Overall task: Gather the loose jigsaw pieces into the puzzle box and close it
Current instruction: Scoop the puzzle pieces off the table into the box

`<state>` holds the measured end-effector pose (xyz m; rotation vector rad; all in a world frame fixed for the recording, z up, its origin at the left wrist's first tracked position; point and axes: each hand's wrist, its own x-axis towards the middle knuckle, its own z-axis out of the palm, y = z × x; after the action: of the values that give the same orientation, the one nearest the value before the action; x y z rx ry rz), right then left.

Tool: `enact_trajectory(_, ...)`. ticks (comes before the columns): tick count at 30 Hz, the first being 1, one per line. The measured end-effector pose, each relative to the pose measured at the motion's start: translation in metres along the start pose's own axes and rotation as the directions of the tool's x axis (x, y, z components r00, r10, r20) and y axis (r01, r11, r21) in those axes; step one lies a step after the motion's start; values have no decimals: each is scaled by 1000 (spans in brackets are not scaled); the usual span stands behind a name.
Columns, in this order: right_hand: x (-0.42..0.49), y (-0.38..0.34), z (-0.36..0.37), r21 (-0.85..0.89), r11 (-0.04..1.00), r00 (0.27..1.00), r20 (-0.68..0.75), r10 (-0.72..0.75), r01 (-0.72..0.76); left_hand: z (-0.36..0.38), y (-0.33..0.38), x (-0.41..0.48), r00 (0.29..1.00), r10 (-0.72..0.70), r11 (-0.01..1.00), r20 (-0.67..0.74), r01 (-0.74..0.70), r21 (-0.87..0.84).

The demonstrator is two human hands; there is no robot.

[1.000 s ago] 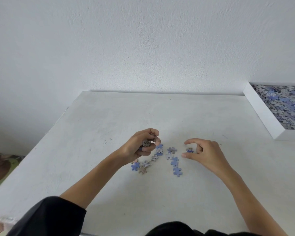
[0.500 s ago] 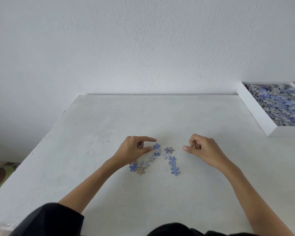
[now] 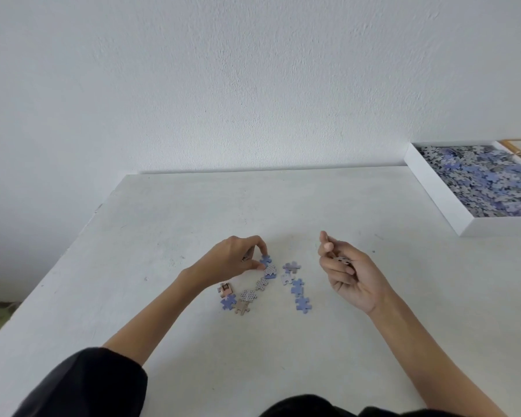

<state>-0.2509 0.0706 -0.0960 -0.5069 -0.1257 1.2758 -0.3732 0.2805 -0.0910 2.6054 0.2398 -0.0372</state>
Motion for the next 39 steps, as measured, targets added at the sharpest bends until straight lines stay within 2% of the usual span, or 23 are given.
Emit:
enact_trajectory(3, 3, 5, -10, 78, 997, 999, 34, 6, -9, -7, 0, 5, 997, -46, 999, 65, 45, 20)
enact_trajectory(5, 5, 6, -11, 50, 999, 999, -49, 3, 0, -11, 1, 7, 992, -64, 997, 108, 60, 39)
enact_trajectory(6, 5, 5, -9, -22, 1000, 993, -117, -4, 1, -13, 1, 8, 990, -70, 997, 126, 66, 32)
enact_trajectory(8, 5, 5, -1, -348, 938, 962, -259, -86, -10, -15, 1, 7, 985, -73, 997, 156, 75, -3)
enact_trajectory(9, 5, 6, 4, -569, 822, 937, -291, -192, -9, -15, 0, 7, 984, -66, 997, 166, 71, -21)
enact_trajectory(11, 8, 11, 8, -904, 427, 888, -187, -421, 12, -14, 0, 6, 986, -51, 997, 158, 58, -40)
enact_trajectory(12, 10, 13, 8, -974, 225, 876, -83, -476, 30, -13, -1, 5, 990, -45, 998, 136, 51, -42)
enact_trajectory(13, 11, 15, 7, -996, 76, 874, 5, -486, 48, -11, -2, 4, 994, -39, 998, 102, 43, -39)
enact_trajectory(15, 14, 16, 6, -996, -64, 886, 88, -455, 66, -8, -4, 2, 999, -28, 999, 21, 29, -30)
enact_trajectory(18, 16, 18, 2, -993, -108, 895, 96, -435, 54, -6, -5, 0, 999, -22, 1000, -44, 22, 0)
enact_trajectory(20, 17, 19, 0, -990, -134, 893, 94, -440, 38, -7, -5, 1, 999, -38, 999, -32, 39, 26)
enact_trajectory(26, 19, 19, -2, -988, -154, 895, 93, -435, 27, -21, 6, 15, 984, -92, 995, 151, 86, 41)
enact_trajectory(32, 20, 17, -2, -986, -164, 899, 106, -426, 38, -32, 11, 23, 973, -55, 996, 226, 37, 83)
enact_trajectory(39, 20, 18, -1, -981, -189, 892, 126, -434, 47, -28, 15, 16, 993, 94, 947, 75, -112, 300)
